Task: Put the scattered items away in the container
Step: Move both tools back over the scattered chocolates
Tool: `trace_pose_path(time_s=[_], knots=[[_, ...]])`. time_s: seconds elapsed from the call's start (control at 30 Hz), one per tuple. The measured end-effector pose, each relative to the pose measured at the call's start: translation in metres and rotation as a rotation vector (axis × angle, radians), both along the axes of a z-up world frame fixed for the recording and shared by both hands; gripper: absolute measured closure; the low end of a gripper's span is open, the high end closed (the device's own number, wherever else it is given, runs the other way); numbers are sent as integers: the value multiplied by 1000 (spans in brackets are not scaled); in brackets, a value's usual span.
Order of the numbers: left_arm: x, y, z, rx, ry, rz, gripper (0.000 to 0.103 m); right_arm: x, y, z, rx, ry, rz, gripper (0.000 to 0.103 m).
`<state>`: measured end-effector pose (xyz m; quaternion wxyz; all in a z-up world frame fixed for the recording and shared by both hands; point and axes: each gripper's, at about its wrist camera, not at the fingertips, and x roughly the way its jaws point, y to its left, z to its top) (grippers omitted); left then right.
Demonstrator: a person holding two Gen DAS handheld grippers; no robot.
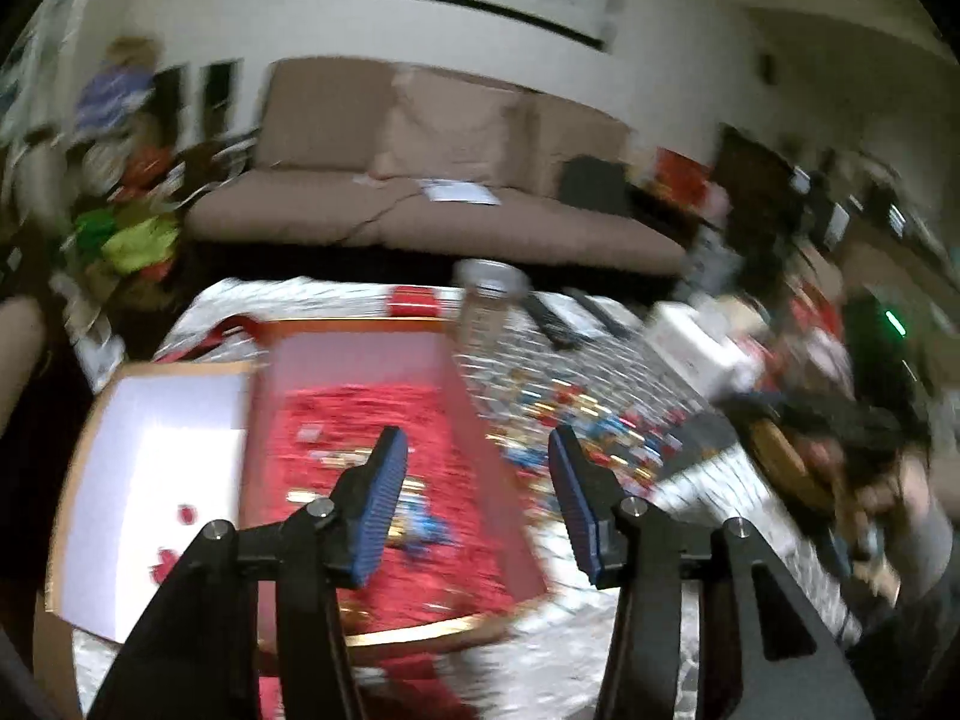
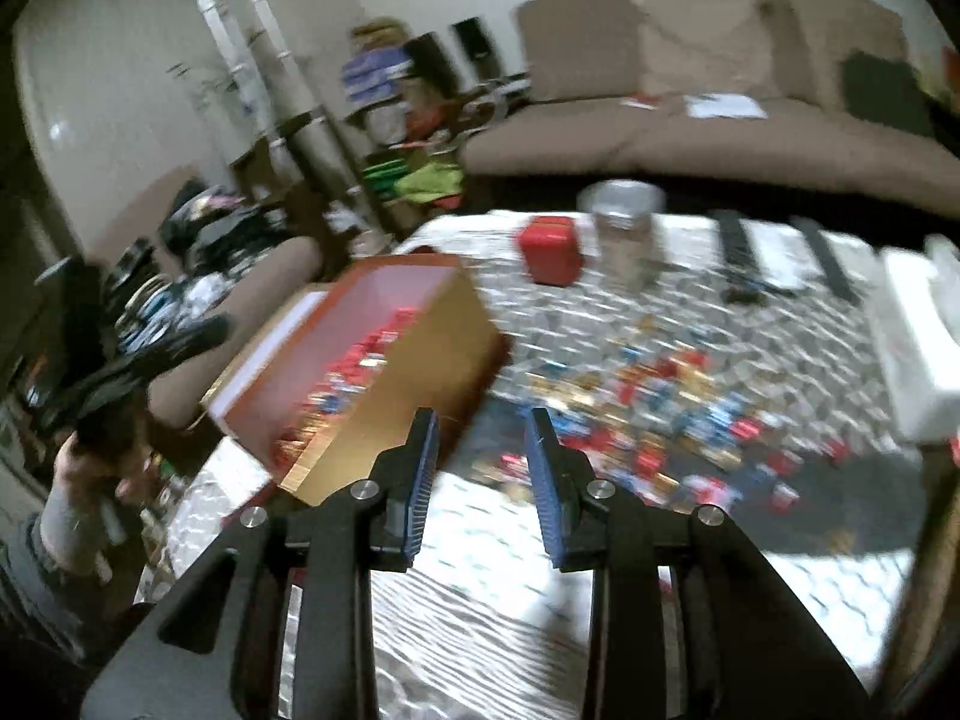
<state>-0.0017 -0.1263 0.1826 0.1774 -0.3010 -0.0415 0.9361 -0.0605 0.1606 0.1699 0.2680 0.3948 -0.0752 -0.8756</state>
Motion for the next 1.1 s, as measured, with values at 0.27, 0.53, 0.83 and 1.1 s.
trace_pose_path(time_s=[0.27, 0.53, 0.83, 1.1], knots=[[-8, 102, -58, 34, -69, -158, 48, -1, 56, -44, 46, -57, -101, 73], [-40, 156, -114, -106, -59, -155, 48, -10, 63, -102, 143, -89, -125, 74], [-74, 192, -152, -128, -115, -219, 48, -33, 76, -127, 218, -82, -137, 78], [-87, 201, -159, -160, -118, -250, 48, -53, 61, -144, 264, -90, -86, 77]])
